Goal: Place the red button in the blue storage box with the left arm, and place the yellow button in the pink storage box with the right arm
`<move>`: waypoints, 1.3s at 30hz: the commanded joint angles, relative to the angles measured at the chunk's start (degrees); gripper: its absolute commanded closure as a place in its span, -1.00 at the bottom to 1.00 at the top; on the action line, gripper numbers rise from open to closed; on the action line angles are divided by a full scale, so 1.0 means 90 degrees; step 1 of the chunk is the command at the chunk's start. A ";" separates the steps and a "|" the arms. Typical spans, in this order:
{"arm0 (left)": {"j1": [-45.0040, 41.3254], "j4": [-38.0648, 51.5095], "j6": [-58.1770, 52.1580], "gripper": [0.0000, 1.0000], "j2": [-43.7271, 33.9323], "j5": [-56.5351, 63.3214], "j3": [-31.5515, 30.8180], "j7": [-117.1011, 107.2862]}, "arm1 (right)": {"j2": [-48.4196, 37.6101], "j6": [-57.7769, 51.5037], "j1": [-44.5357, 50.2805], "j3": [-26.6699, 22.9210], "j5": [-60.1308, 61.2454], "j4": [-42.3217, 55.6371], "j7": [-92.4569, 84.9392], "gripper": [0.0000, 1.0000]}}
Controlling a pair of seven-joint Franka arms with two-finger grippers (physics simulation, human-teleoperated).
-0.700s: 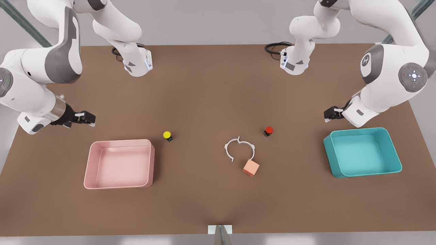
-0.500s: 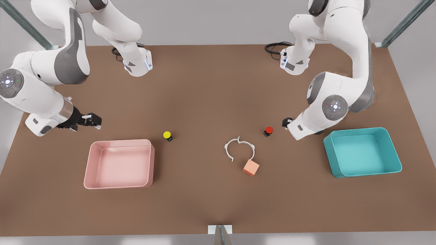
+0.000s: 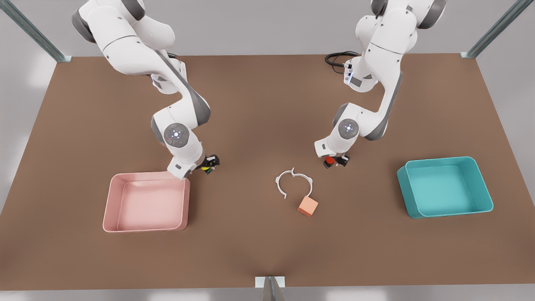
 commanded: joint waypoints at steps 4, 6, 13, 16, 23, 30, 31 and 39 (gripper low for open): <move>-0.0010 -0.0253 0.1126 -0.99 0.0418 0.0016 0.0000 0.1181 | 0.0296 0.0384 0.0262 0.0003 -0.0211 -0.0041 0.5593 -1.00; -0.0001 -0.0253 0.1126 -0.99 0.0614 0.0016 0.0000 0.1181 | 0.0326 0.0229 0.0263 0.0003 -0.0211 -0.0080 0.5828 -1.00; 0.0029 -0.0223 0.1107 0.11 0.0614 0.0006 0.0000 0.1142 | 0.0023 0.0277 -0.0050 0.0188 -0.0191 -0.1057 0.6423 -1.00; 0.0048 -0.0214 0.0951 0.12 0.0282 0.0006 0.0030 0.1142 | 0.0286 0.0531 -0.0050 0.0169 -0.0191 -0.1047 0.6570 -1.00; 0.3250 0.1173 -0.2311 0.11 -0.0949 -0.0013 0.0049 0.6100 | 0.0647 0.0872 -0.0040 0.0120 -0.0201 -0.1018 0.6804 -1.00; 0.4540 0.2316 -0.2301 -1.00 0.0702 -0.0023 0.0059 0.7695 | 0.0824 0.1029 -0.0216 0.0130 -0.0436 -0.1154 0.6921 -1.00; 0.4541 0.2345 -0.2311 -1.00 0.0741 -0.0023 0.0059 0.7383 | 0.0629 0.1194 -0.0343 0.0149 -0.0445 -0.1437 0.6892 -1.00; 0.1944 0.5304 -0.5416 -1.00 -0.0177 -0.0120 0.1005 -0.1523 | 0.0814 0.1869 -0.0538 0.0208 -0.0855 -0.1867 0.6892 -1.00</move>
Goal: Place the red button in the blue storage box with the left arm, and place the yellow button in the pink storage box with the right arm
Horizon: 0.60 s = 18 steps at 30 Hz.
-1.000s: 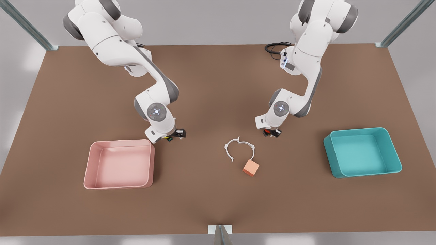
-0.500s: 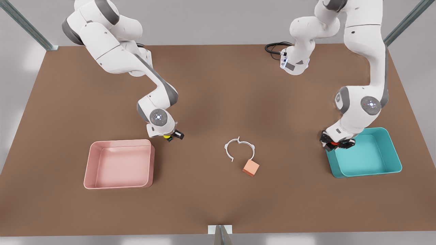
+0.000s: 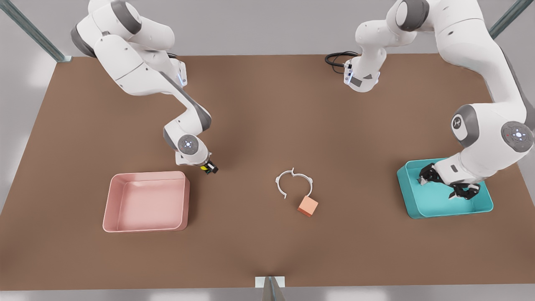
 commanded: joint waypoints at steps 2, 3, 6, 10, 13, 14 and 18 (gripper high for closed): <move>-0.1123 -0.0024 -0.1273 -1.00 -0.0693 -0.0146 0.0707 -0.5179 | 0.0111 0.0303 0.0009 0.0002 -0.0382 0.0016 0.0943 -1.00; -0.1212 -0.0005 -0.1292 -1.00 -0.0664 -0.0127 0.0708 -0.5443 | 0.0150 0.0303 0.0009 0.0002 -0.0392 0.0006 0.0943 -1.00; -0.1300 0.0757 -0.1810 -1.00 -0.0234 -0.0234 0.0639 -0.6068 | 0.0190 0.0391 -0.0031 -0.0008 -0.0392 -0.0062 0.0972 -1.00; -0.1339 0.0913 -0.1956 -1.00 -0.0176 -0.0234 0.0639 -0.6156 | 0.0287 0.0528 -0.0040 -0.0008 -0.0392 -0.0179 0.0962 -0.94; -0.1329 0.0992 -0.1986 -1.00 -0.0117 -0.0234 0.0639 -0.6195 | 0.0336 0.0528 -0.0021 -0.0008 -0.0402 -0.0179 0.0962 -0.52; -0.1329 0.0992 -0.1986 -1.00 -0.0117 -0.0234 0.0639 -0.6195 | 0.0336 0.0528 -0.0021 -0.0008 -0.0441 -0.0180 0.0962 -0.42; -0.1329 0.0992 -0.1976 -1.00 -0.0117 -0.0234 0.0639 -0.6186 | 0.0336 0.0518 -0.0021 -0.0008 -0.0480 -0.0179 0.0962 -0.20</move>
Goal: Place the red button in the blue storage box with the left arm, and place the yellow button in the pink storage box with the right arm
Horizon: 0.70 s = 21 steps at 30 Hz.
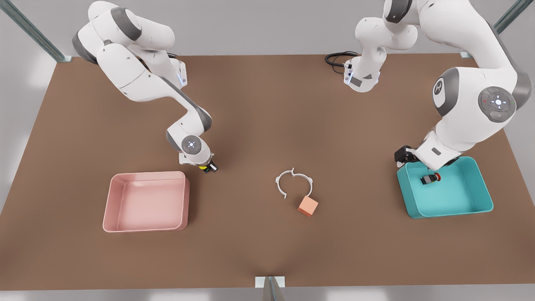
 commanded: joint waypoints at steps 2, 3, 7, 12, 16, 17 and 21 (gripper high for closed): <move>0.0000 0.0005 -0.0136 -1.00 -0.0007 0.0001 0.0002 -0.2352 | -0.0015 0.0047 -0.0009 0.0002 -0.0045 0.0012 0.0354 -0.19; 0.0000 0.0005 -0.0126 -1.00 -0.0007 0.0001 0.0002 -0.2352 | -0.0024 0.0047 -0.0029 0.0002 -0.0211 0.0002 0.0354 -0.19; 0.0010 0.0005 -0.0117 -1.00 -0.0007 0.0001 0.0002 -0.2342 | -0.0073 0.0145 -0.0048 0.0002 -0.0211 0.0002 0.0373 -0.29; 0.0010 0.0005 -0.0117 -1.00 -0.0007 0.0001 0.0002 -0.2332 | -0.0083 0.0223 -0.0087 -0.0008 -0.0211 0.0002 0.0383 -0.35; 0.0010 0.0005 -0.0117 -1.00 -0.0007 0.0001 0.0002 -0.2332 | -0.0083 0.0204 -0.0136 -0.0008 -0.0211 0.0002 0.0383 -0.35; 0.0010 0.0005 -0.0117 -1.00 -0.0007 0.0001 0.0002 -0.2332 | -0.0083 0.0194 -0.0136 -0.0008 -0.0221 0.0002 0.0383 -0.35; 0.0000 0.0005 -0.0117 -1.00 -0.0007 0.0001 -0.0008 -0.2332 | -0.0083 0.0194 -0.0146 -0.0018 -0.0397 0.0002 0.0441 -0.27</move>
